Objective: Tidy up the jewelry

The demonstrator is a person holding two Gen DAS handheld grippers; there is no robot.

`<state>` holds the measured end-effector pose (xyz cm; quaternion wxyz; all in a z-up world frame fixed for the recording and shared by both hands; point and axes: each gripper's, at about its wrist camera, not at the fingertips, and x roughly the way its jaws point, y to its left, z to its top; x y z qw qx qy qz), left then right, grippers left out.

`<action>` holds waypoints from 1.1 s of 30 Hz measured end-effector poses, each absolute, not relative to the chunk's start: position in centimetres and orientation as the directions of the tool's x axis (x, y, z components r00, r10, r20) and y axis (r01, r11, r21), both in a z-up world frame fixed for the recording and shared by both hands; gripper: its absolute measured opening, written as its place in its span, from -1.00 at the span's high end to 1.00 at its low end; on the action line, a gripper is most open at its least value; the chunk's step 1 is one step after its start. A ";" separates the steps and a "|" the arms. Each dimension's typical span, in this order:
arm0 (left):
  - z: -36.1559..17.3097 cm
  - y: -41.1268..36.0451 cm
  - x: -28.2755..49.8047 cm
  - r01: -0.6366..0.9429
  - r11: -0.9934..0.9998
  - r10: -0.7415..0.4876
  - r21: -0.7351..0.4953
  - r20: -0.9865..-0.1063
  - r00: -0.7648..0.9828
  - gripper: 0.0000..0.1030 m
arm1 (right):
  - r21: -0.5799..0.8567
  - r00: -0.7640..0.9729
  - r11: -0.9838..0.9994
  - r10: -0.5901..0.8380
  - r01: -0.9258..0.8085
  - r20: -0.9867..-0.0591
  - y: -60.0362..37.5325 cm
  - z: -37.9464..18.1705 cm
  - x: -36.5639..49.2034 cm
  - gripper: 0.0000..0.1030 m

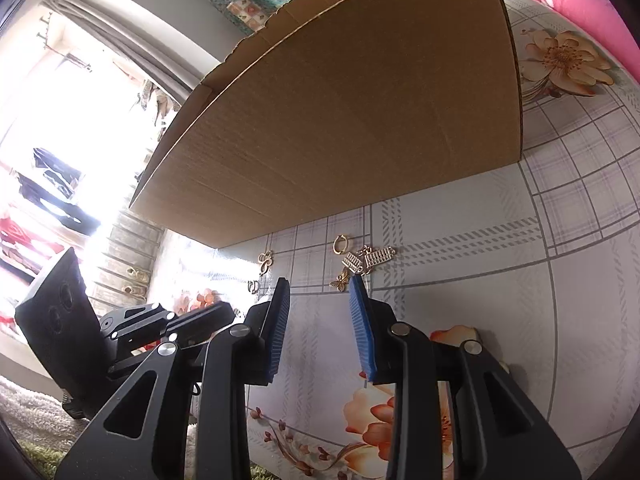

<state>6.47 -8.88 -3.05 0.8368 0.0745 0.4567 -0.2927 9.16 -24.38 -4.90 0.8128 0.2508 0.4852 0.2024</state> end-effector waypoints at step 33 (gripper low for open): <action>-4.6 -8.9 6.4 0.578 0.812 -0.369 -0.079 -0.836 0.406 0.93 | 0.555 0.455 0.821 0.549 -0.135 -0.701 -22.1 -3.5 9.0 0.40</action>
